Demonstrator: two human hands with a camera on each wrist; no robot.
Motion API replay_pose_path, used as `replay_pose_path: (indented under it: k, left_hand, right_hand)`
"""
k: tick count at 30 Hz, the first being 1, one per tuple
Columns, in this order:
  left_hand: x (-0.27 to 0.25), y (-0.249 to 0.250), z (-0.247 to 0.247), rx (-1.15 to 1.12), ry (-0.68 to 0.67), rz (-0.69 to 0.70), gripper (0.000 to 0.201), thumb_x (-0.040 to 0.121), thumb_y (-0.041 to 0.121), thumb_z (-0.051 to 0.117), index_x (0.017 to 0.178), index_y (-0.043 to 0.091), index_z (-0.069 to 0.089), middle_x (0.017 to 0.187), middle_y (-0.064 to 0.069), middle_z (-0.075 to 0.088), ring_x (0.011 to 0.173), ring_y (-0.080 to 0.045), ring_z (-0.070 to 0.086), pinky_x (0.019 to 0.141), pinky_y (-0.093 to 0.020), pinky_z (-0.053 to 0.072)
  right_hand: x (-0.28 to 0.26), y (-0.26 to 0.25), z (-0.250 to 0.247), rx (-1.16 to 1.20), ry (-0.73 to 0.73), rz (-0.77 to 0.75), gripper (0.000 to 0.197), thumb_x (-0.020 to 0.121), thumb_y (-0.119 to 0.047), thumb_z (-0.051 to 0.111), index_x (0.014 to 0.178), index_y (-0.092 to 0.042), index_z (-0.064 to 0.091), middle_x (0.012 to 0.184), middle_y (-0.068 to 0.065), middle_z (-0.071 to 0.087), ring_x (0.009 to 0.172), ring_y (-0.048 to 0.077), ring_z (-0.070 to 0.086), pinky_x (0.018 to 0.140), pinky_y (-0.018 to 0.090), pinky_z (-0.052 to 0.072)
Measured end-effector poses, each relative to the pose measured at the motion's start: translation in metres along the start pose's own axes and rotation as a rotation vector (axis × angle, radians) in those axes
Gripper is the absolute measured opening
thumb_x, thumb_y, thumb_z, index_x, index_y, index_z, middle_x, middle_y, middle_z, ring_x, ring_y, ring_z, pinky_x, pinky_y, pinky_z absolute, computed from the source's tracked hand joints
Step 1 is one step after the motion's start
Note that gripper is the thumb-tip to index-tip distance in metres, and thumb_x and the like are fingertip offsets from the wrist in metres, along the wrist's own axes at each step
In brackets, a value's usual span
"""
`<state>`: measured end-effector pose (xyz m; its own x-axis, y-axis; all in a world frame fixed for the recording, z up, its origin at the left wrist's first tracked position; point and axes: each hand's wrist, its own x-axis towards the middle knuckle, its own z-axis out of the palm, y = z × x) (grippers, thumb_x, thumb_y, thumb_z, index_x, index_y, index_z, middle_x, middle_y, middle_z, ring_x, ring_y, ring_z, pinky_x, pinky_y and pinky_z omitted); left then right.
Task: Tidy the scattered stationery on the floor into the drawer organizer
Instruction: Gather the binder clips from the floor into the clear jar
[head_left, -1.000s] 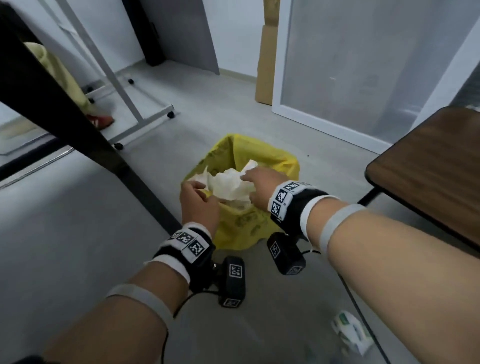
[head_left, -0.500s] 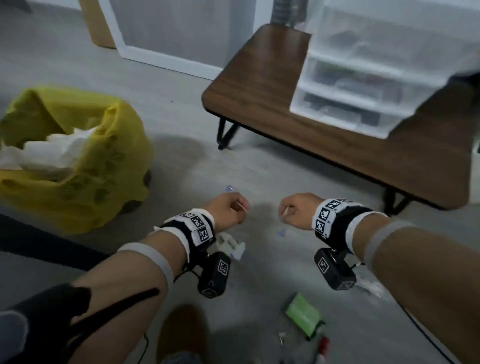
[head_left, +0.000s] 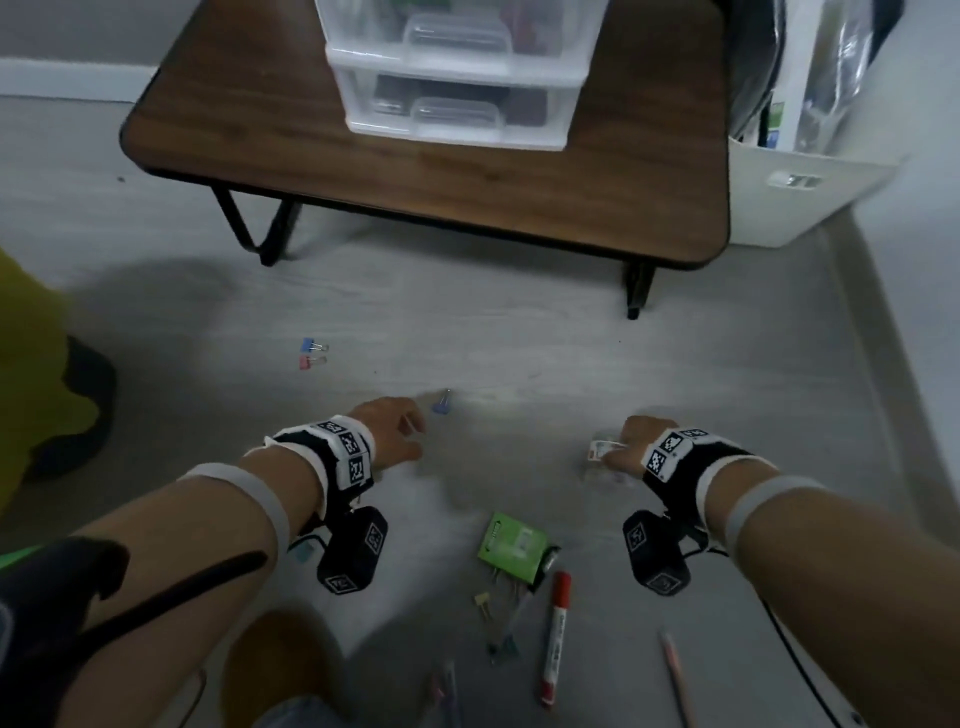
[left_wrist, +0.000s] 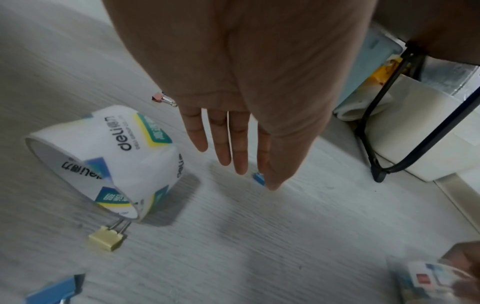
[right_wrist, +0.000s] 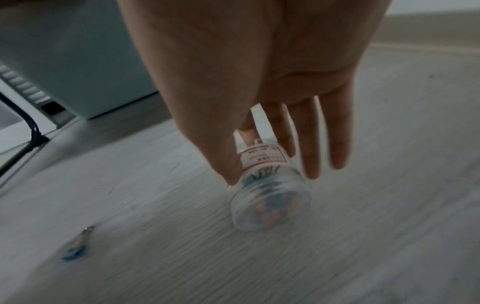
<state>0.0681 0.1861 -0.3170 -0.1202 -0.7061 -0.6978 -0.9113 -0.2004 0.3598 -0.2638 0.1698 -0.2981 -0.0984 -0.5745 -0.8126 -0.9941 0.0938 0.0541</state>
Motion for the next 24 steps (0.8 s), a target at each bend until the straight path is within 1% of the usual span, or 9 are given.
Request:
replay_pose_path:
  k: [2, 4, 7, 9, 12, 14, 15, 19, 24]
  left_hand:
    - [0.0, 0.002, 0.0, -0.068, 0.02, 0.001, 0.03, 0.08, 0.032, 0.074, 0.108, 0.026, 0.063, 0.105, 0.005, 0.063, 0.102, -0.019, 0.062, 0.09, -0.03, 0.051]
    - [-0.004, 0.004, 0.002, -0.098, 0.03, 0.014, 0.03, 0.08, 0.031, 0.075, 0.107, 0.027, 0.062, 0.102, 0.007, 0.062, 0.101, -0.017, 0.062, 0.089, -0.028, 0.051]
    - [-0.015, 0.003, 0.01, -0.129, 0.033, 0.012, 0.033, 0.08, 0.032, 0.074, 0.11, 0.027, 0.062, 0.105, 0.007, 0.061, 0.101, -0.016, 0.061, 0.09, -0.028, 0.05]
    - [-0.024, -0.002, 0.012, -0.053, 0.069, 0.018, 0.04, 0.079, 0.038, 0.073, 0.115, 0.031, 0.06, 0.117, 0.005, 0.062, 0.108, -0.017, 0.058, 0.095, -0.033, 0.049]
    - [-0.038, -0.023, 0.007, 0.236, 0.145, -0.05, 0.063, 0.076, 0.045, 0.071, 0.134, 0.041, 0.047, 0.142, 0.005, 0.043, 0.135, -0.023, 0.036, 0.109, -0.046, 0.035]
    - [-0.044, -0.042, 0.005, 0.239, 0.099, -0.132, 0.081, 0.076, 0.043, 0.074, 0.146, 0.04, 0.033, 0.155, -0.001, 0.029, 0.144, -0.029, 0.023, 0.115, -0.047, 0.028]
    - [-0.046, -0.054, 0.007, 0.193, 0.069, -0.176, 0.087, 0.076, 0.042, 0.076, 0.149, 0.037, 0.029, 0.156, -0.005, 0.026, 0.144, -0.032, 0.024, 0.115, -0.045, 0.028]
    - [-0.05, -0.083, 0.021, 0.033, 0.121, -0.225, 0.074, 0.078, 0.034, 0.077, 0.142, 0.024, 0.043, 0.136, -0.013, 0.046, 0.12, -0.034, 0.053, 0.099, -0.033, 0.043]
    - [-0.051, -0.091, 0.009, -0.279, 0.287, -0.279, 0.055, 0.086, 0.03, 0.069, 0.133, 0.013, 0.046, 0.117, -0.01, 0.059, 0.105, -0.033, 0.061, 0.083, -0.031, 0.048]
  right_hand:
    - [-0.001, -0.009, 0.0, 0.027, 0.053, -0.053, 0.025, 0.084, -0.033, 0.062, 0.091, -0.01, 0.063, 0.09, 0.009, 0.063, 0.082, 0.028, 0.062, 0.064, 0.028, 0.048]
    - [-0.001, -0.023, -0.002, 0.019, 0.083, -0.101, 0.023, 0.089, -0.024, 0.058, 0.103, -0.007, 0.064, 0.105, 0.01, 0.066, 0.095, 0.029, 0.064, 0.077, 0.031, 0.054]
    - [-0.005, -0.044, -0.002, -0.01, -0.031, -0.129, 0.047, 0.086, -0.045, 0.063, 0.118, -0.013, 0.05, 0.119, 0.01, 0.058, 0.099, 0.03, 0.062, 0.084, 0.036, 0.053]
    - [-0.005, -0.055, 0.007, 0.017, -0.128, -0.149, 0.067, 0.081, -0.056, 0.065, 0.128, -0.015, 0.041, 0.125, 0.009, 0.053, 0.104, 0.032, 0.06, 0.086, 0.041, 0.054]
    - [-0.001, -0.069, 0.028, 0.012, -0.174, -0.242, 0.077, 0.068, -0.061, 0.07, 0.127, -0.021, 0.038, 0.112, 0.008, 0.057, 0.094, 0.03, 0.064, 0.083, 0.048, 0.057]
    - [0.003, -0.077, 0.034, -0.011, -0.162, -0.292, 0.072, 0.065, -0.059, 0.072, 0.119, -0.025, 0.04, 0.102, 0.004, 0.059, 0.087, 0.028, 0.066, 0.079, 0.047, 0.058]
    - [0.005, -0.083, 0.035, -0.029, -0.146, -0.314, 0.069, 0.066, -0.057, 0.073, 0.117, -0.024, 0.04, 0.1, 0.003, 0.059, 0.086, 0.027, 0.066, 0.077, 0.044, 0.058]
    - [0.009, -0.107, 0.032, 0.033, -0.032, -0.382, 0.077, 0.063, -0.054, 0.077, 0.118, -0.017, 0.039, 0.101, 0.006, 0.057, 0.081, 0.025, 0.063, 0.066, 0.037, 0.057]
    - [0.011, -0.125, 0.036, 0.319, 0.007, -0.412, 0.087, 0.066, -0.04, 0.083, 0.13, -0.017, 0.03, 0.113, 0.007, 0.056, 0.087, 0.023, 0.062, 0.068, 0.035, 0.053]
